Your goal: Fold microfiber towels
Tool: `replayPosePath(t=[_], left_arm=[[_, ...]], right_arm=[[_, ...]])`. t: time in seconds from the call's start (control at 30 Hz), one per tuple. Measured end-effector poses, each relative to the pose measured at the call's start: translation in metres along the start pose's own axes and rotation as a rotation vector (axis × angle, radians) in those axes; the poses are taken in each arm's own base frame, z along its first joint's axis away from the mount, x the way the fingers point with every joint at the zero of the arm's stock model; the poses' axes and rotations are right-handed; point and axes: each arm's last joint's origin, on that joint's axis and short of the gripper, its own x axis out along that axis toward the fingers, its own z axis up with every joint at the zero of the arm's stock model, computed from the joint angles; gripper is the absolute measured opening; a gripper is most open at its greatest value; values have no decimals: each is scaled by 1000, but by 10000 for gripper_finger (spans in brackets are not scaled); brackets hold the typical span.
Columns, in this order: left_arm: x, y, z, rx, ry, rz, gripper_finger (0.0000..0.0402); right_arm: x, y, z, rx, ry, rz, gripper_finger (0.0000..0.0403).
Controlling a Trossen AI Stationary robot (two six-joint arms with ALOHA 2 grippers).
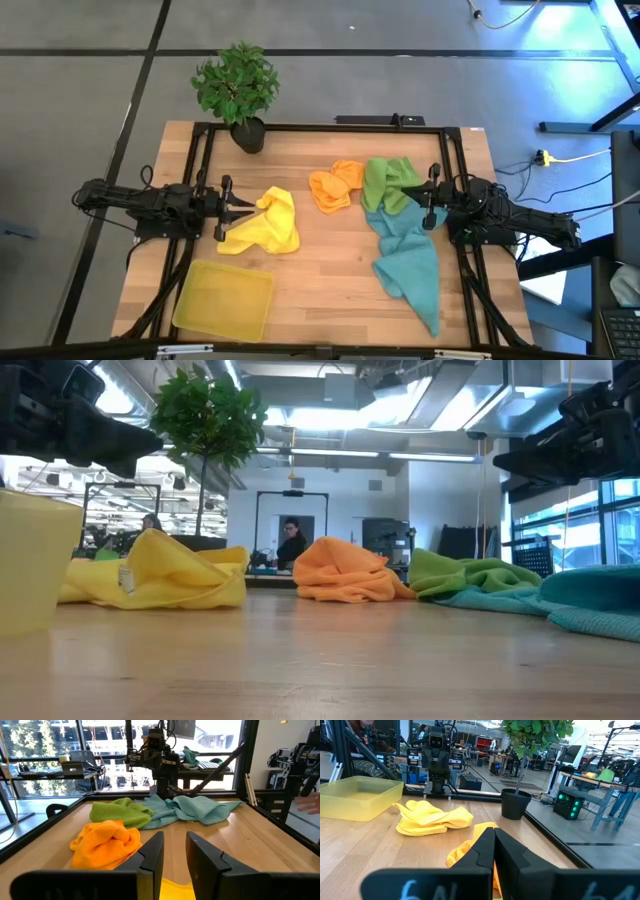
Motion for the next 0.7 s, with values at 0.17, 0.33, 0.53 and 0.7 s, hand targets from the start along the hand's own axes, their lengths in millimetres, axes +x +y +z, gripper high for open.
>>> replayPosePath(t=[0.17,0.33,0.53,0.7], left_arm=[[0,0,0,0,0,0,73],[0,0,0,0,0,0,73],[0,0,0,0,0,0,73],[0,0,0,0,0,0,73]], right_arm=[[0,0,0,-2,-3,-1,12],[0,0,2,-23,-19,-3,12],[0,0,2,-17,-24,-3,12],[-1,-1,13,35,-138,19,12]])
